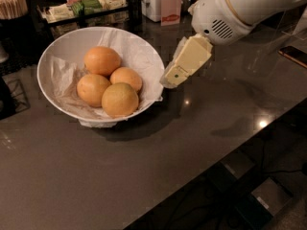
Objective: Pick orange from white bowl
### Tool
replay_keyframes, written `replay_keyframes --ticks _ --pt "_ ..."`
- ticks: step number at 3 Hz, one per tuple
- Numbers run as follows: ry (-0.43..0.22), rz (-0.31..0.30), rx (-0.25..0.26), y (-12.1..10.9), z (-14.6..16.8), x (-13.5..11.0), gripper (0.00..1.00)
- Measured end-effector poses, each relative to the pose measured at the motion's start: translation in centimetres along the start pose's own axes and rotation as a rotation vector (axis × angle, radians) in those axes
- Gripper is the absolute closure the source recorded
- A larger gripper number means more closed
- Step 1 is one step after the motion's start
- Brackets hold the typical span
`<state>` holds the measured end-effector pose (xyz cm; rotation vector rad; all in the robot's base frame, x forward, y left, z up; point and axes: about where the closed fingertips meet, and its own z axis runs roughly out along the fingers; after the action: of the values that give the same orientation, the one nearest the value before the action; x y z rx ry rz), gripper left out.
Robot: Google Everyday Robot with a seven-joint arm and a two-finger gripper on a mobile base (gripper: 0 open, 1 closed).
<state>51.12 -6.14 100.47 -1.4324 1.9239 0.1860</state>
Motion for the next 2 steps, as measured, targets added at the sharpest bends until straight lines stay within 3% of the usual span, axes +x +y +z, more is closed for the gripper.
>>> replay_keyframes --ticks 1,2 --pt "0.000 0.000 0.000 0.0 0.0 0.0 0.00" --pt "-0.052 0.080 -0.007 1.1 1.3 -1.0 0.00"
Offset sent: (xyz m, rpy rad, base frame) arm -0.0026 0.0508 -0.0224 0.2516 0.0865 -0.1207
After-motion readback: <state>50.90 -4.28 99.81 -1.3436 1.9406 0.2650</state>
